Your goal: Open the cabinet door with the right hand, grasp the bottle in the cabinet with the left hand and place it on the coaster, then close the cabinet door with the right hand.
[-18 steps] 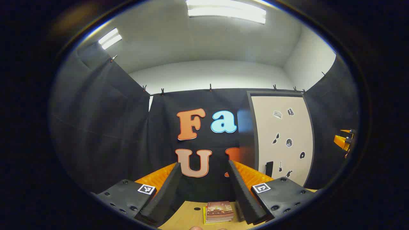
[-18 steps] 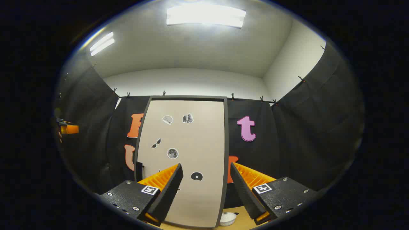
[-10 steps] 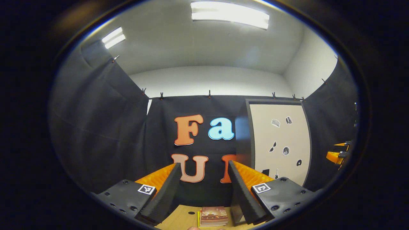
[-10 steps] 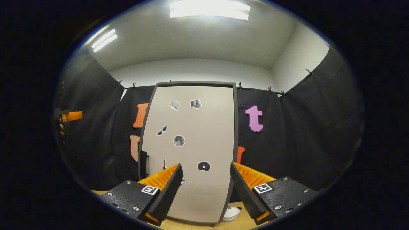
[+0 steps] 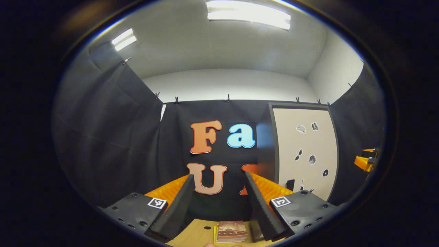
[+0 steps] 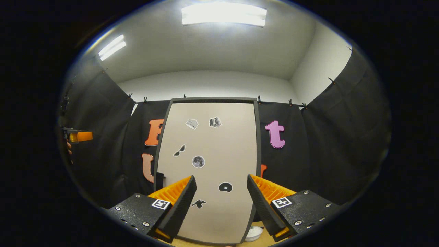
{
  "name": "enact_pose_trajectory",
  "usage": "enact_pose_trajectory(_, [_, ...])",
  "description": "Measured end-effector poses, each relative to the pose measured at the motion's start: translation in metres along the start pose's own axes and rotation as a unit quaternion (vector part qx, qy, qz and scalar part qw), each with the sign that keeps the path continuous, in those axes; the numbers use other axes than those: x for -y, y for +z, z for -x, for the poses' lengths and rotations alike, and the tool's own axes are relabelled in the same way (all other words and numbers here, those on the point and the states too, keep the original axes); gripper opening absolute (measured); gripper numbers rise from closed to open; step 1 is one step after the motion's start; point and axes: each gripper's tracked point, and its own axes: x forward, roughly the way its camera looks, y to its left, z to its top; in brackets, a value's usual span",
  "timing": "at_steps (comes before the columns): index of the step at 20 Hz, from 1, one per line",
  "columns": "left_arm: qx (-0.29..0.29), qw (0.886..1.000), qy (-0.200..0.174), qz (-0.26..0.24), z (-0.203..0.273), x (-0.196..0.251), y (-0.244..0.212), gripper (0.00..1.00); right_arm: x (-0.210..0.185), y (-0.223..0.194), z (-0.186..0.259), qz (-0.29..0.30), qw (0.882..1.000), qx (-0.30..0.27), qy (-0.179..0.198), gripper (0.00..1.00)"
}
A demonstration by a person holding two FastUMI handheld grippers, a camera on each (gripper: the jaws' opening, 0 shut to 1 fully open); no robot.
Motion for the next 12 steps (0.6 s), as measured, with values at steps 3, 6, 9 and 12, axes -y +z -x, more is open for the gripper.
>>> enact_pose_trajectory(3, [0.008,1.0,0.004,0.002,0.005,-0.006,0.002,0.95,-0.012,-0.006,-0.002,0.003,1.0,-0.005,0.008,0.92])
enact_pose_trajectory(6, [0.008,1.0,0.01,0.0,0.008,-0.012,0.0,0.95,-0.028,-0.014,-0.004,-0.001,1.0,-0.013,0.024,0.92])
enact_pose_trajectory(9, [0.002,1.0,0.011,0.0,0.01,-0.013,-0.007,0.95,-0.042,-0.027,-0.01,-0.013,0.999,-0.027,0.038,0.93])
enact_pose_trajectory(12, [-0.005,1.0,0.011,-0.004,0.013,-0.017,-0.015,0.95,-0.062,-0.046,-0.02,-0.024,0.997,-0.047,0.053,0.93])
